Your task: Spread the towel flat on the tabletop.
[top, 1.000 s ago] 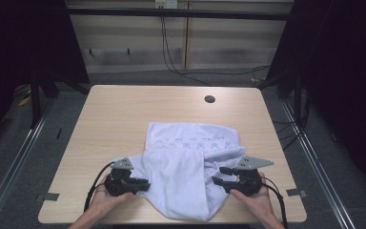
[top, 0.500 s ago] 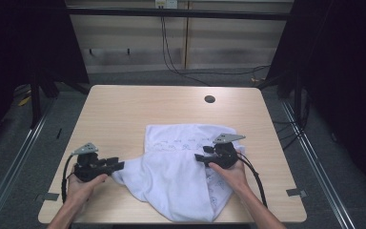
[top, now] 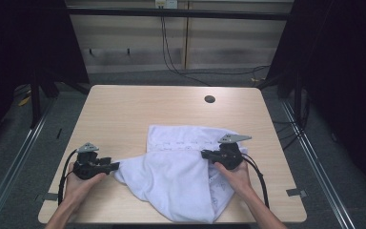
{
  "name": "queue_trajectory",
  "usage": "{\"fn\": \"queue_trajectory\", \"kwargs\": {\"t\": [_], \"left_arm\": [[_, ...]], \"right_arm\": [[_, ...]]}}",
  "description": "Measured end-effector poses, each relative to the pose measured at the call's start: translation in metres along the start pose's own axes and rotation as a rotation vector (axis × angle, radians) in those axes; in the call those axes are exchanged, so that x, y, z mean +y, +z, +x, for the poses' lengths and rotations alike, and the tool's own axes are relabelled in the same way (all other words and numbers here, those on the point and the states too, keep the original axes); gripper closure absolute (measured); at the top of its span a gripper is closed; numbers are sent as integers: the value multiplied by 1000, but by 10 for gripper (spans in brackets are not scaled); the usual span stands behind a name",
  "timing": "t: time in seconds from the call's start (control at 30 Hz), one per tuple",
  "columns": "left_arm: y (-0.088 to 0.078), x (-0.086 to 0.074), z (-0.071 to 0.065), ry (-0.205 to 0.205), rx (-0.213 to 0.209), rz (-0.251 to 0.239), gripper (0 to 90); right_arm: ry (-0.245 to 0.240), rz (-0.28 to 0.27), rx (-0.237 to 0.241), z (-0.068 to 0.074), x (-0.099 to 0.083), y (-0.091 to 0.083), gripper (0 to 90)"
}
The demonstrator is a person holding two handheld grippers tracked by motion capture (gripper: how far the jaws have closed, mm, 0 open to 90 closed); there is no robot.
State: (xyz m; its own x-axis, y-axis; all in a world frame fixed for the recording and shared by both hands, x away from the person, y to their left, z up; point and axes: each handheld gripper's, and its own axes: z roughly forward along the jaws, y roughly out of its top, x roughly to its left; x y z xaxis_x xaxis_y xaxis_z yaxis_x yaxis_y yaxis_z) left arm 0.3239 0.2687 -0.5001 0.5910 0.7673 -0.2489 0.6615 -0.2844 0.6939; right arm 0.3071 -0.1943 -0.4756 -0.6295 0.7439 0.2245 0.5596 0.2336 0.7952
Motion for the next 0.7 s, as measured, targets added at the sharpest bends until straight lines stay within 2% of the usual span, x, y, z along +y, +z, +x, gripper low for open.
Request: {"fn": "queue_trajectory", "kwargs": {"t": [0.03, 0.1, 0.13, 0.2, 0.23, 0.3, 0.4, 0.5, 0.53, 0.63, 0.67, 0.7], "left_arm": [[1, 1, -2, 18, 4, 6, 501], [5, 1, -8, 56, -35, 13, 593], [6, 1, -12, 96, -37, 27, 638], [9, 2, -20, 150, -55, 53, 792], [10, 2, -24, 153, -56, 56, 847], [11, 3, -25, 144, -86, 43, 865], [4, 6, -23, 104, -140, -29, 868], [-8, 9, -21, 84, -154, -98, 868], [-11, 10, -20, 82, -160, -111, 868], [-17, 10, -21, 76, -167, -137, 868], [-23, 10, -22, 58, -196, -172, 868], [-23, 10, -22, 58, -196, -172, 868]], "right_arm": [[0, -9, 2, -1, 0, -3, 870], [4, -16, -1, -2, -1, -8, 868], [7, -15, -5, -3, -2, -9, 867], [10, -17, -5, -6, -2, -10, 863], [9, -19, -10, -7, -2, -9, 860], [8, -20, -8, -8, -2, -8, 841], [5, -24, -6, -9, 0, -8, 813], [9, -41, 7, -10, 3, -9, 832], [8, -45, 17, -10, 4, -9, 869], [-4, -43, 24, -7, 5, -10, 875], [-11, -55, 42, -4, 8, -15, 881], [-11, -55, 42, -4, 8, -15, 881]]}}
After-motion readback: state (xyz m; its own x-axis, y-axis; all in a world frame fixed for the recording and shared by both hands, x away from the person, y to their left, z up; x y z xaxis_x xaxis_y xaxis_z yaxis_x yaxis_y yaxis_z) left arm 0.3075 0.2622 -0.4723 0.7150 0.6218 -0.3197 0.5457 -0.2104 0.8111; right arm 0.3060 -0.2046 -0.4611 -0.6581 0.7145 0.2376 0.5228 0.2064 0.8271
